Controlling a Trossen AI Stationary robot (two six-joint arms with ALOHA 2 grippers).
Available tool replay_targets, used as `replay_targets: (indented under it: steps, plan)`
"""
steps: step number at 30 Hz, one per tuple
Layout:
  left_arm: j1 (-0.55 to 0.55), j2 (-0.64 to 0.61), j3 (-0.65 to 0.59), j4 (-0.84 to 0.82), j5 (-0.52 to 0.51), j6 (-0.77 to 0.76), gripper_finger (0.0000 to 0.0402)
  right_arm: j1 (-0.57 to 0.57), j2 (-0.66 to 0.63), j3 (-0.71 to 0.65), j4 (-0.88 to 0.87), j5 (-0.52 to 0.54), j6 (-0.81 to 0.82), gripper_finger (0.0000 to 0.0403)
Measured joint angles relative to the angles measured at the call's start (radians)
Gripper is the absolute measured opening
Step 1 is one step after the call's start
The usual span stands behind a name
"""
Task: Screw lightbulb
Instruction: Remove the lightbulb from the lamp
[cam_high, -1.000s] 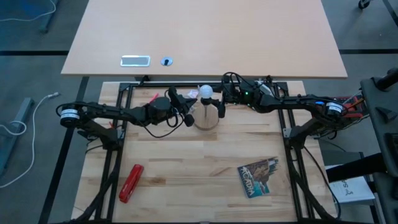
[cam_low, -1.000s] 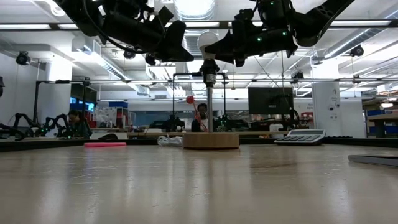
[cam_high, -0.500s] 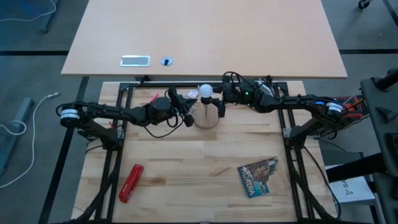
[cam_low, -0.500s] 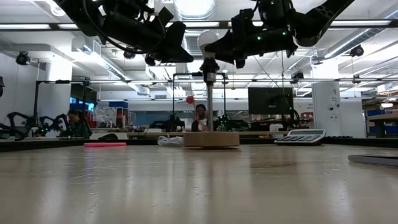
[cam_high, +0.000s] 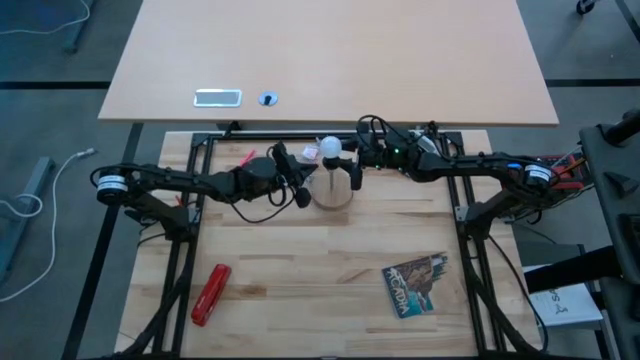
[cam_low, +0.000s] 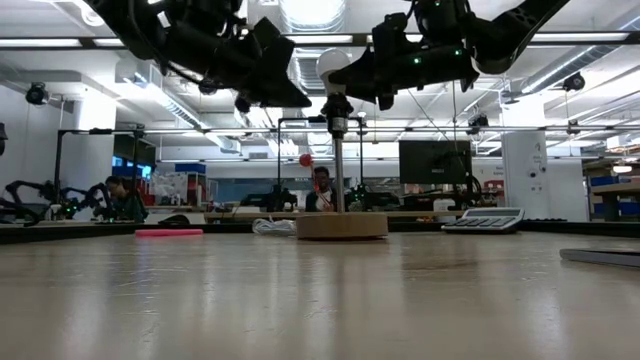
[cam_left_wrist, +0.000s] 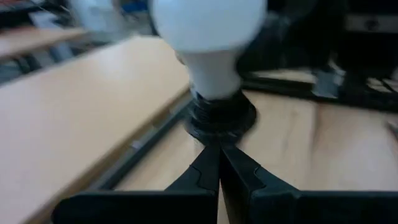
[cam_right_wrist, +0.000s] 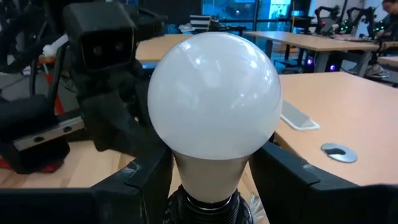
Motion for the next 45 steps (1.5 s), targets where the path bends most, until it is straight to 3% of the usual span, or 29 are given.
replay_targets:
  steps: [6, 16, 21, 27, 32, 35, 40, 45]
  plan:
    - [0.000, 0.015, -0.048, -0.032, 0.056, -0.022, 0.0017, 0.002, 0.000, 0.000, -0.010, 0.000, -0.029, 0.0196]
    - [0.006, 0.230, -0.116, 0.406, 0.034, 0.080, 0.0131, 0.006, 0.000, 0.000, -0.016, 0.000, -0.045, 0.0199]
    - [0.016, 0.340, -0.090, 0.442, -0.048, 0.091, 0.0176, 0.006, 0.000, 0.000, -0.018, 0.000, -0.044, 0.0200]
    - [0.042, 0.440, -0.035, 0.474, 0.052, 0.058, 0.0200, 0.006, 0.000, 0.001, -0.021, 0.000, -0.043, 0.0201]
    - [0.053, 0.500, 0.019, 0.476, 0.056, 0.056, 0.0188, 0.006, 0.000, 0.001, -0.020, 0.000, -0.034, 0.0201]
    - [0.057, 0.531, 0.037, 0.478, 0.056, 0.058, 0.0159, 0.006, 0.000, 0.001, -0.020, 0.000, -0.034, 0.0199]
    - [0.057, 0.537, 0.022, 0.487, 0.073, 0.055, 0.0039, 0.006, 0.000, 0.001, -0.022, -0.005, -0.037, 0.0190]
    - [0.067, 0.513, -0.006, 0.509, 0.206, 0.083, 0.0037, 0.008, -0.003, 0.001, -0.031, -0.018, -0.044, 0.0185]
